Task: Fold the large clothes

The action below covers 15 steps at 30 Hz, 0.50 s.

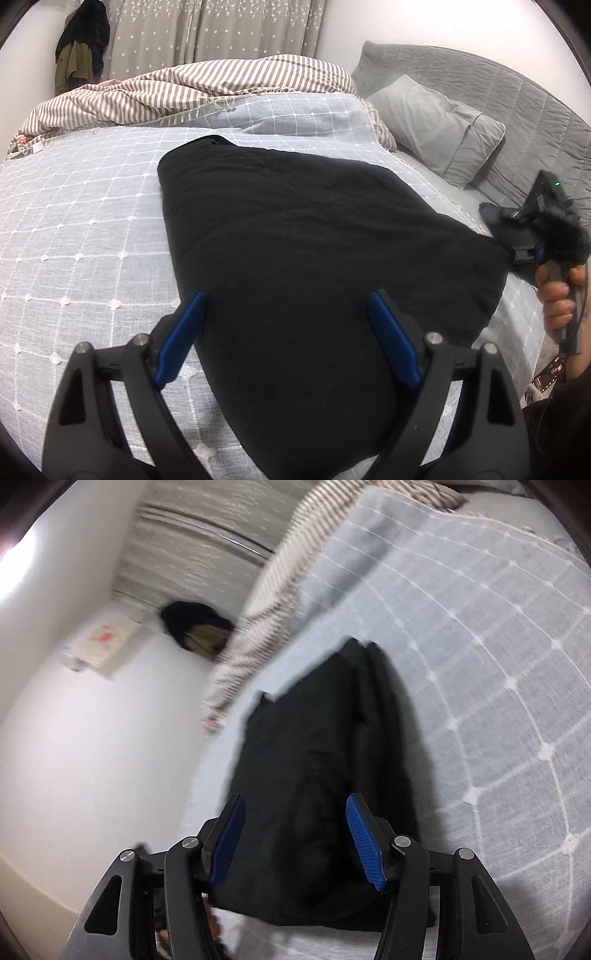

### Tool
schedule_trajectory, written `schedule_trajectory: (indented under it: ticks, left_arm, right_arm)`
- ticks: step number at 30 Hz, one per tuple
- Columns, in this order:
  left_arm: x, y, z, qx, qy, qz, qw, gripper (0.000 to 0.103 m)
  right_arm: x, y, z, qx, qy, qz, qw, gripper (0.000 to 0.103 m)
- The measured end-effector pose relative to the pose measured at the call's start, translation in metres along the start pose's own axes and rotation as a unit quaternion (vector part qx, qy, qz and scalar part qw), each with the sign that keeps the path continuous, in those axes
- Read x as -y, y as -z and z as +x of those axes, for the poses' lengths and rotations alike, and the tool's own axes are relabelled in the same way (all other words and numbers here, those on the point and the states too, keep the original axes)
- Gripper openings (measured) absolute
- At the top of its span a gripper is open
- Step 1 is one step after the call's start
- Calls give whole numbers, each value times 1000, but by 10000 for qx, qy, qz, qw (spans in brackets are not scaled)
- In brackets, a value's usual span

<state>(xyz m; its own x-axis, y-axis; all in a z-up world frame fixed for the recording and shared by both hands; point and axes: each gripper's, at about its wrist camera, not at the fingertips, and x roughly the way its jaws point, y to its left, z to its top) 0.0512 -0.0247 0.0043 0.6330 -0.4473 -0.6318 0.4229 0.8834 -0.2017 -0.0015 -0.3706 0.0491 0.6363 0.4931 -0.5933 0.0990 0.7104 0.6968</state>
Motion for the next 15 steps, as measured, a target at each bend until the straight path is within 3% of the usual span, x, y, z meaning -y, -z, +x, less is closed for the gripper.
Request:
schedule_trajectory:
  ticks: [3, 5, 7, 11, 13, 15]
  left_arm:
    - [-1, -1, 1, -9, -18, -32, 10000, 90]
    - [-1, -3, 1, 8, -47, -73, 10000, 90]
    - [-3, -5, 0, 65, -63, -143, 9999, 89]
    - [-3, -9, -4, 175, 128, -336, 9992, 90]
    - [-1, -9, -2, 110, 155, -324, 9993, 90]
    - [2, -6, 2, 0, 94, -217, 9997, 90]
  right_arm:
    - [3, 1, 22, -385, 72, -22, 9992, 54]
    - [-7, 4, 33, -483, 173, -323, 9982, 31]
    - [-18, 6, 29, -326, 224, -445, 9982, 27]
    - [-45, 6, -2, 281, -80, -765, 9966, 24]
    - [-42, 10, -6, 367, 205, -830, 9957, 24]
    - [-23, 13, 5, 66, 981, -682, 9928, 26]
